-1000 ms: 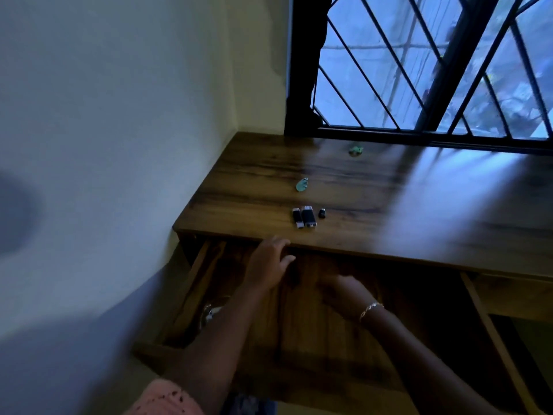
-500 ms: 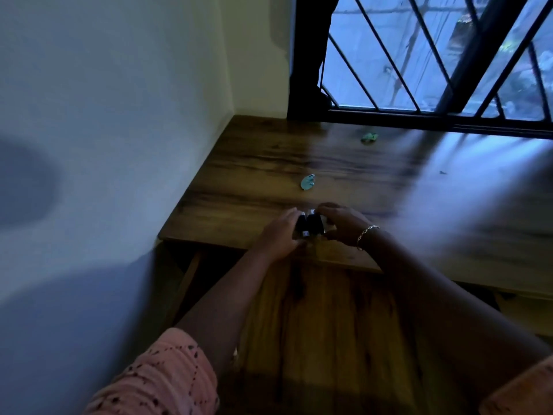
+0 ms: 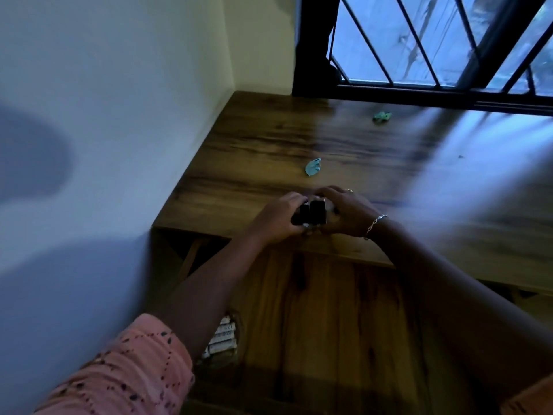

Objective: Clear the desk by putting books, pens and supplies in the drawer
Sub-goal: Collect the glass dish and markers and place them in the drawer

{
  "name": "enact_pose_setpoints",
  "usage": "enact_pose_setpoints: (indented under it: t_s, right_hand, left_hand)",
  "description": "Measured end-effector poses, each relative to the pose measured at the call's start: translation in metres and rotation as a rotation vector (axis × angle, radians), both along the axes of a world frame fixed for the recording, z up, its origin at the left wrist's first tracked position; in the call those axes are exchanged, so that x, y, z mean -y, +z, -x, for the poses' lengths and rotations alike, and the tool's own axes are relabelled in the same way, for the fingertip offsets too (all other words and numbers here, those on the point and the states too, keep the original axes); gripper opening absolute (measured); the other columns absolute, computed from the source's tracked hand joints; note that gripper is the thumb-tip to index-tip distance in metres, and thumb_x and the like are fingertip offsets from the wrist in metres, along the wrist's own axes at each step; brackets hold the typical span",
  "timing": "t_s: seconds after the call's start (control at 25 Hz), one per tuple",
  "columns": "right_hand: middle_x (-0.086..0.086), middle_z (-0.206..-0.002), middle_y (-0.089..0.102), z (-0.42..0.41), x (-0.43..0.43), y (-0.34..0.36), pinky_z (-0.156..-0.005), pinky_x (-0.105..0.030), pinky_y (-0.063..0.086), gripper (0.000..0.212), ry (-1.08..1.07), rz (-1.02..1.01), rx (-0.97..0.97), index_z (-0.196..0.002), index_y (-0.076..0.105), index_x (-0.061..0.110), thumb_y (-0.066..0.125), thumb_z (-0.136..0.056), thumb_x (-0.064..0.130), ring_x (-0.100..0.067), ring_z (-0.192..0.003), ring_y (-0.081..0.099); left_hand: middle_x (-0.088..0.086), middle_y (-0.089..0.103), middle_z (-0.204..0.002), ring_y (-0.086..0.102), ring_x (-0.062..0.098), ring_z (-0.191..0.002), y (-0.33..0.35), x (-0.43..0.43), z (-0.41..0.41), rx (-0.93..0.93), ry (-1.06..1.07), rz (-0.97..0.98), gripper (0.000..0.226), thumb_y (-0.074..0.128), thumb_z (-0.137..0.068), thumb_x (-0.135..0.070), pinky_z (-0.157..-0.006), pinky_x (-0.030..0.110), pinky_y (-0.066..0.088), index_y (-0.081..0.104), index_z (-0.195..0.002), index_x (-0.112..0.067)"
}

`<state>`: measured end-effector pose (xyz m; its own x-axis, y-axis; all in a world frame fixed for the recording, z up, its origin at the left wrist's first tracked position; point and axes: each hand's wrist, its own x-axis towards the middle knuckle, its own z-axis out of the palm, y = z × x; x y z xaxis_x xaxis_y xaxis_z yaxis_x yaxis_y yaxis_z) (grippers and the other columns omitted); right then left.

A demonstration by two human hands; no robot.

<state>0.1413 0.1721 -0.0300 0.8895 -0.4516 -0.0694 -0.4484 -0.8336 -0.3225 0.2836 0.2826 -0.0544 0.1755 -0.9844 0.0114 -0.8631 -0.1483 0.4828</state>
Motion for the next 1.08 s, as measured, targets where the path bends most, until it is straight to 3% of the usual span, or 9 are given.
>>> enact_pose_setpoints:
  t_s: [0.28,0.52,0.68,0.92,1.08]
  right_hand:
    - [-0.007,-0.143,0.038,0.03,-0.093,-0.002,-0.09,-0.036,0.044,0.087,0.064,-0.064,0.093,-0.141,0.032,0.014,0.076,-0.07,0.04,-0.027,-0.121,0.046]
    - [-0.006,-0.147,0.031,0.045,-0.168,-0.058,-0.101,-0.028,0.037,0.084,0.101,-0.129,-0.057,-0.145,0.022,0.014,0.062,-0.079,0.049,-0.022,-0.129,0.038]
    - [-0.008,-0.142,0.038,0.046,-0.184,-0.099,-0.097,-0.033,0.042,0.082,0.134,-0.144,-0.175,-0.145,0.023,0.013,0.062,-0.081,0.047,-0.027,-0.123,0.045]
    - [-0.008,-0.148,0.026,0.043,-0.187,-0.124,-0.101,-0.036,0.036,0.077,0.155,-0.069,-0.312,-0.146,0.016,0.011,0.054,-0.087,0.041,-0.028,-0.129,0.035]
    - [-0.012,-0.145,0.025,0.043,-0.189,-0.133,-0.102,-0.039,0.038,0.074,0.138,-0.059,-0.302,-0.146,0.017,0.011,0.054,-0.088,0.039,-0.031,-0.127,0.035]
  left_hand:
    - [0.004,0.036,-0.148,0.03,0.018,-0.138,0.012,-0.099,0.009,0.023,-0.099,-0.011,0.075,0.071,-0.079,-0.033,-0.109,0.024,0.022,0.035,-0.142,-0.013]
    - [0.007,0.037,-0.148,0.02,0.018,-0.142,-0.049,-0.157,0.023,0.159,-0.186,-0.184,0.069,0.063,-0.085,-0.038,-0.114,0.024,-0.004,0.036,-0.141,-0.009]
    - [0.002,0.033,-0.15,0.016,0.015,-0.142,-0.08,-0.167,0.029,0.312,-0.26,-0.368,0.068,0.056,-0.087,-0.043,-0.116,0.032,-0.008,0.03,-0.144,-0.015]
    - [0.006,0.04,-0.141,0.028,0.021,-0.136,-0.098,-0.166,0.035,0.372,-0.303,-0.36,0.061,0.06,-0.084,-0.036,-0.116,0.038,-0.004,0.04,-0.138,-0.013]
    - [0.009,0.036,-0.139,0.029,0.025,-0.133,-0.1,-0.169,0.038,0.449,-0.304,-0.36,0.066,0.062,-0.083,-0.036,-0.116,0.041,-0.003,0.034,-0.138,-0.011]
